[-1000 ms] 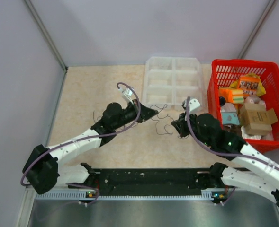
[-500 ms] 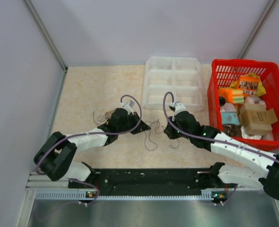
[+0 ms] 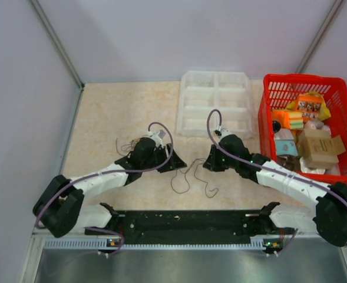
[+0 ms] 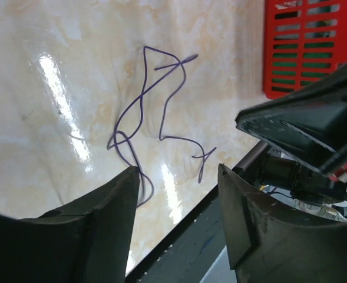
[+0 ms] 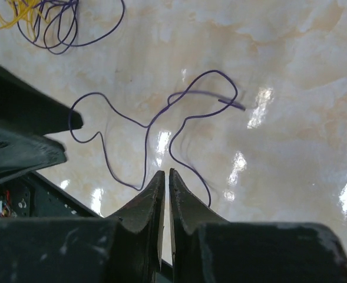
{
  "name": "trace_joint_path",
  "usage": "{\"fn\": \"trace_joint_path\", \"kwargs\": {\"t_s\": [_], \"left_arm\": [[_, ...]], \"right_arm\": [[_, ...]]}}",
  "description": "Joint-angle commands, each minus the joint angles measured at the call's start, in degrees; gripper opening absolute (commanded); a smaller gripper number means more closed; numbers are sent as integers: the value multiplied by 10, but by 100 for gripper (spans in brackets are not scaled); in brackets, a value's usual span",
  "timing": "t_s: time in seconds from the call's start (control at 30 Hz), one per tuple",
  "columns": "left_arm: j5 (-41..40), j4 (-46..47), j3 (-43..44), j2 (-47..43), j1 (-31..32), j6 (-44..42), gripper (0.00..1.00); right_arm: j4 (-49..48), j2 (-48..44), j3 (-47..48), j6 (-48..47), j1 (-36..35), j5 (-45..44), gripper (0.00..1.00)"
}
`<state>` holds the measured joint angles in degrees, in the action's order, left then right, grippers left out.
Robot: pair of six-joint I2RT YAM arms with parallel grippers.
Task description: Untangle the cables
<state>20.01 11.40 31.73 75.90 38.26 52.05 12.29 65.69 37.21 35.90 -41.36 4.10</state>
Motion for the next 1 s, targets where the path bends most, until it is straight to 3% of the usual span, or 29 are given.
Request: {"fn": "trace_joint_path", "kwargs": {"t_s": [0.0, 0.17, 0.3, 0.33, 0.37, 0.47, 0.5, 0.67, 0.8, 0.9, 0.97], "left_arm": [[-38, -100, 0, -94, 0, -55, 65], [-130, -203, 18, -158, 0, -85, 63], [-232, -259, 27, -212, 0, -94, 61], [-240, -265, 26, -231, 0, -90, 61], [-244, -275, 26, -246, 0, -85, 61], [-240, -290, 10, -319, 0, -77, 59], [-241, -295, 3, -345, 0, -75, 59], [-260, -310, -30, -472, 0, -69, 59], [-261, -333, -30, -510, 0, -63, 59], [-252, -335, -30, -519, 0, -63, 58], [-246, -339, -29, -523, 0, -62, 58]], "right_arm": [[-18, -30, 19, 22, 43, 26, 4], [13, -100, 30, -22, 44, -10, 0], [6, -55, 34, -13, 44, 41, 1], [5, -38, 38, -14, 43, 59, 9], [6, -22, 43, -17, 41, 65, 25], [29, 6, 50, 12, 40, 41, 91], [36, 19, 54, 35, 41, 33, 99], [41, 117, 85, 165, 13, 15, 99], [5, 167, 102, 249, -18, -25, 96], [11, 209, 125, 291, -31, -88, 88], [15, 232, 137, 320, -29, -109, 73]]}}
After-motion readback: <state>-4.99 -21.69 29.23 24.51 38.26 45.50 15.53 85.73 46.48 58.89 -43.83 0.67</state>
